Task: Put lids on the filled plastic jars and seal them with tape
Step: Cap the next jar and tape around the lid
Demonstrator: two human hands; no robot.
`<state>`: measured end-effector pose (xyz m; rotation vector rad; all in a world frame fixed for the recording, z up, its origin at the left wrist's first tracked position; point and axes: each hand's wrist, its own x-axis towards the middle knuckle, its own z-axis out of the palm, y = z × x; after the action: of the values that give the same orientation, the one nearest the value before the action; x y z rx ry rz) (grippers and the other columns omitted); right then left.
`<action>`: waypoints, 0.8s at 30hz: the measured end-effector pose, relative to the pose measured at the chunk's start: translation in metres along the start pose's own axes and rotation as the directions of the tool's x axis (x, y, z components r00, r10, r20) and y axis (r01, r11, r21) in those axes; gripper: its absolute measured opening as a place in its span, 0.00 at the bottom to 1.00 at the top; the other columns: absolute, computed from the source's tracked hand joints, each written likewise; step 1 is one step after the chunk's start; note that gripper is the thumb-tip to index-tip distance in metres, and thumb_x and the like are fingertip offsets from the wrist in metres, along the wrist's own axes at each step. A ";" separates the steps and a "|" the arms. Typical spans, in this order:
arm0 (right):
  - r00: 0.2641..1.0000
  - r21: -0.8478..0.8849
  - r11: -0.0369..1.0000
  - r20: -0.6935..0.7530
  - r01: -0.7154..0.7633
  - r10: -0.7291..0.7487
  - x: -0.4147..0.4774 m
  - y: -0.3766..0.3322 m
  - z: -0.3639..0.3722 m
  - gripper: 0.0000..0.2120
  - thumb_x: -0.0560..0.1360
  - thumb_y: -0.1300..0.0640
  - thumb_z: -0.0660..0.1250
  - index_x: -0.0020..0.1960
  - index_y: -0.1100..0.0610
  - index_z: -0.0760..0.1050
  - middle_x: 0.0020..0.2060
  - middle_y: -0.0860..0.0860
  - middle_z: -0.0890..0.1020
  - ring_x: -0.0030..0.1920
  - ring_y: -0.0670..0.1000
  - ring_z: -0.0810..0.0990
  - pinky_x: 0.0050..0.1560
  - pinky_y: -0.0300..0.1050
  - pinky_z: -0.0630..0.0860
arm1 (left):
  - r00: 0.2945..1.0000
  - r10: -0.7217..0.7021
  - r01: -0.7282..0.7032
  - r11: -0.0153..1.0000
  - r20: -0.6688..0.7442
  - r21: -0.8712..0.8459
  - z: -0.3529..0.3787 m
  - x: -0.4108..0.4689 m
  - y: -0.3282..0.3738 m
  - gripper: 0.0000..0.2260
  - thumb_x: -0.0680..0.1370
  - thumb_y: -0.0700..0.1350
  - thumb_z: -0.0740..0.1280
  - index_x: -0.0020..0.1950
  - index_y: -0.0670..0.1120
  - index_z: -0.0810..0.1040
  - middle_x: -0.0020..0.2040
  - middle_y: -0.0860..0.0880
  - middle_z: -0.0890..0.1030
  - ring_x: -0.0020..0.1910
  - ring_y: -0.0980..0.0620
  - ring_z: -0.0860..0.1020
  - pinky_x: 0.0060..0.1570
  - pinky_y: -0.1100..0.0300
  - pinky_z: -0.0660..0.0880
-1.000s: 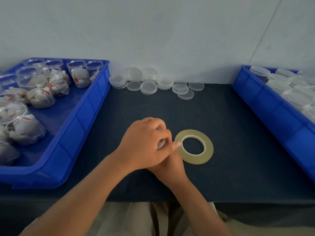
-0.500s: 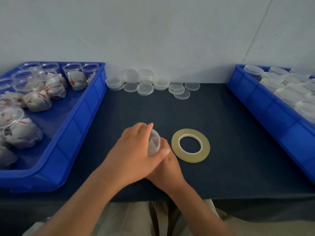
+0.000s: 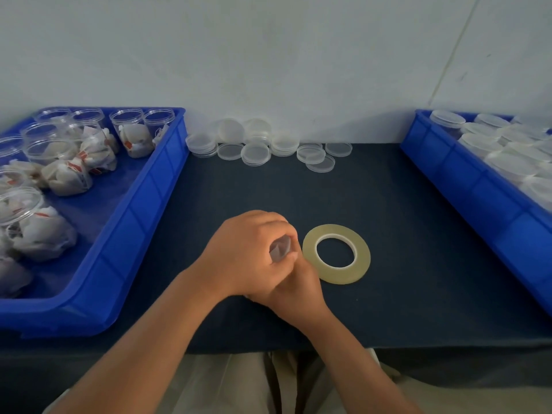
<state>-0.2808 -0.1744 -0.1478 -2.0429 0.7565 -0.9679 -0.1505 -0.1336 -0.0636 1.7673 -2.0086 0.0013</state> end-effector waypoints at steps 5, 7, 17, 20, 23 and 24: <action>0.997 -0.051 0.996 0.019 -0.074 0.075 -0.003 -0.005 0.000 0.31 0.70 0.37 0.73 0.68 0.48 0.73 0.60 0.41 0.78 0.57 0.41 0.80 0.52 0.37 0.79 | 0.951 -0.210 0.220 0.975 -0.227 0.022 0.014 -0.019 0.016 0.27 0.76 0.66 0.69 0.70 0.54 0.77 0.66 0.56 0.78 0.64 0.55 0.76 0.58 0.62 0.73; 0.997 -0.051 0.995 0.016 -0.081 0.082 -0.006 -0.005 0.001 0.30 0.72 0.36 0.67 0.70 0.49 0.74 0.59 0.42 0.80 0.55 0.41 0.81 0.52 0.40 0.80 | 0.894 -0.366 0.370 0.929 -0.258 -0.034 0.022 -0.025 0.026 0.35 0.74 0.70 0.67 0.75 0.53 0.71 0.66 0.53 0.77 0.63 0.53 0.76 0.56 0.62 0.70; 0.997 0.016 0.997 -0.007 -0.075 0.075 -0.003 -0.001 -0.002 0.35 0.66 0.36 0.76 0.69 0.46 0.73 0.59 0.36 0.76 0.56 0.41 0.82 0.51 0.41 0.82 | 0.900 -0.314 0.251 0.941 -0.302 -0.228 0.023 -0.019 0.011 0.30 0.68 0.60 0.76 0.68 0.54 0.75 0.57 0.61 0.80 0.52 0.62 0.77 0.52 0.70 0.71; 0.997 0.006 0.997 0.004 -0.081 0.081 -0.002 -0.001 -0.003 0.37 0.65 0.37 0.76 0.70 0.44 0.70 0.60 0.35 0.76 0.57 0.41 0.81 0.52 0.40 0.81 | 0.930 -0.256 0.200 0.954 -0.264 -0.222 0.020 -0.018 0.004 0.29 0.68 0.60 0.76 0.66 0.54 0.76 0.57 0.64 0.78 0.52 0.63 0.77 0.53 0.67 0.73; 0.995 -0.039 0.995 0.029 -0.091 0.092 0.000 -0.004 -0.001 0.41 0.68 0.41 0.81 0.75 0.49 0.68 0.64 0.37 0.74 0.60 0.41 0.79 0.57 0.43 0.81 | 0.947 -0.225 0.178 0.962 -0.229 -0.208 0.017 -0.019 -0.002 0.28 0.69 0.65 0.74 0.65 0.55 0.75 0.56 0.64 0.78 0.53 0.62 0.76 0.53 0.68 0.73; 0.995 -0.047 0.996 0.050 -0.082 0.085 0.002 -0.006 -0.002 0.42 0.68 0.43 0.82 0.76 0.50 0.67 0.65 0.38 0.73 0.62 0.40 0.78 0.58 0.44 0.81 | 0.952 -0.220 0.179 0.964 -0.212 -0.196 0.016 -0.020 -0.003 0.30 0.69 0.68 0.72 0.67 0.56 0.74 0.58 0.64 0.78 0.54 0.63 0.76 0.53 0.68 0.73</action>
<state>-0.2798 -0.1731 -0.1416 -2.0496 0.8354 -0.8546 -0.1512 -0.1203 -0.0851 1.7615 -1.6095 -0.0307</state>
